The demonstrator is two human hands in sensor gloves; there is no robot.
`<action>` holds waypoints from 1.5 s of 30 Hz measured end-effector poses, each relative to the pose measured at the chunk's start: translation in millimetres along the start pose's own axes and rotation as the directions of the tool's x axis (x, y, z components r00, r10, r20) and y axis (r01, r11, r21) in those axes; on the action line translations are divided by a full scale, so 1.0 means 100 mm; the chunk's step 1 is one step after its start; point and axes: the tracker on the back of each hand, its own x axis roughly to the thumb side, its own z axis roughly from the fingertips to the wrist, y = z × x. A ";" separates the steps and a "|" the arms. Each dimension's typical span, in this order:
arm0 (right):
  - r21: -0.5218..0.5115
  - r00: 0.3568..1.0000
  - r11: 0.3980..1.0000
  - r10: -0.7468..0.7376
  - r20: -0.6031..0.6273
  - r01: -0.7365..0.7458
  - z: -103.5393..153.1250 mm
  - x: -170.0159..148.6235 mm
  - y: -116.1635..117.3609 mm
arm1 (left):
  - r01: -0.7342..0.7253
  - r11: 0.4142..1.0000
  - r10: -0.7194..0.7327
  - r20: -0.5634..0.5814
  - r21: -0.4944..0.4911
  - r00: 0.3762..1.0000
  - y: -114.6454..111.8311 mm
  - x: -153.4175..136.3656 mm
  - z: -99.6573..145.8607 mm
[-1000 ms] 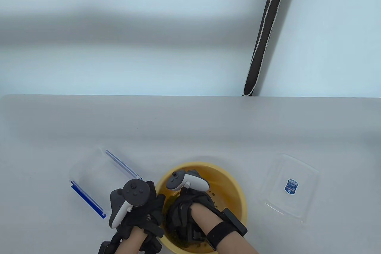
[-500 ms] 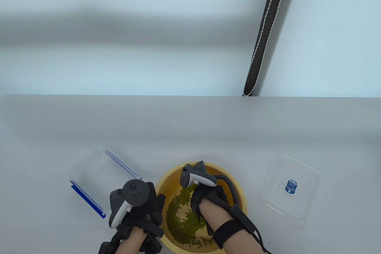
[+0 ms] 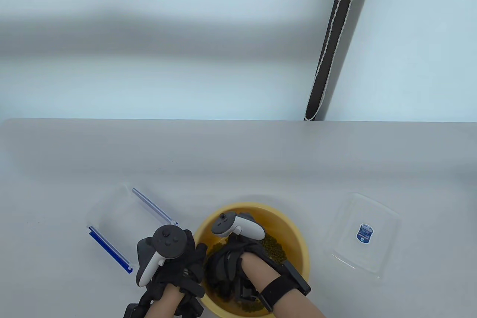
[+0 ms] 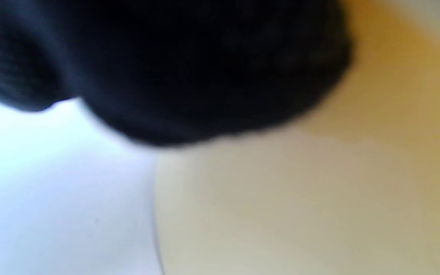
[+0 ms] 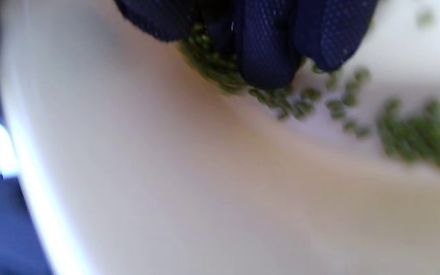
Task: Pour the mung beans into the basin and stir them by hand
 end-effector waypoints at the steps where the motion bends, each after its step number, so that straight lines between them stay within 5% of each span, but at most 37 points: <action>1: -0.082 1.000 0.996 -0.027 -0.005 0.026 0.03 -0.03 -0.09 | -0.001 1.000 0.001 0.002 -0.001 1.000 0.00 0.00 0.00; 3: -0.244 0.997 0.970 0.000 -0.079 -0.019 0.12 -0.11 -0.25 | -0.006 1.000 0.006 0.004 -0.003 1.000 0.00 0.00 0.00; 7: -0.366 0.949 0.900 0.134 -0.285 -0.237 0.29 -0.26 -0.39 | -0.020 1.000 0.020 0.006 -0.011 1.000 0.00 0.00 0.01; 11: -0.243 0.816 0.844 0.324 -0.479 -0.478 0.37 -0.37 -0.31 | -0.053 0.998 0.053 0.006 -0.040 0.999 -0.01 -0.02 0.00; 14: -0.131 0.832 0.887 0.351 -0.429 -0.442 0.34 -0.38 -0.11 | -0.079 0.996 0.080 0.002 -0.049 0.997 -0.01 -0.03 0.00; 16: 0.011 0.901 0.956 0.281 -0.331 -0.294 0.25 -0.37 0.09 | -0.071 0.996 0.071 0.000 -0.046 0.997 -0.01 -0.03 0.00; 19: 0.140 0.957 0.973 0.209 -0.200 -0.183 0.13 -0.24 0.30 | -0.075 0.996 0.076 0.002 -0.041 0.997 -0.01 -0.03 0.01; 23: 0.157 0.992 0.982 0.116 -0.057 -0.106 0.04 -0.03 0.31 | -0.074 0.997 0.074 0.004 -0.035 0.997 -0.02 -0.04 0.01; 27: -0.053 0.999 0.998 0.033 0.042 -0.031 0.02 0.04 0.02 | -0.091 0.994 0.092 0.006 -0.051 0.996 -0.01 -0.05 0.01; 31: -0.300 0.992 0.946 0.117 -0.041 -0.124 0.14 -0.02 -0.22 | -0.090 0.995 0.091 0.009 -0.051 0.996 -0.01 -0.04 0.01; 36: -0.441 0.901 0.795 0.296 -0.317 -0.417 0.31 -0.14 -0.34 | -0.094 0.994 0.095 0.010 -0.052 0.995 -0.02 -0.04 0.01; 40: -0.277 0.716 0.698 0.477 -0.509 -0.661 0.36 -0.22 -0.29 | -0.088 0.994 0.089 0.009 -0.061 0.996 -0.02 -0.04 0.01; 45: -0.157 0.702 0.759 0.475 -0.531 -0.632 0.34 -0.30 -0.10 | -0.092 0.994 0.092 0.004 -0.062 0.996 -0.03 -0.04 0.02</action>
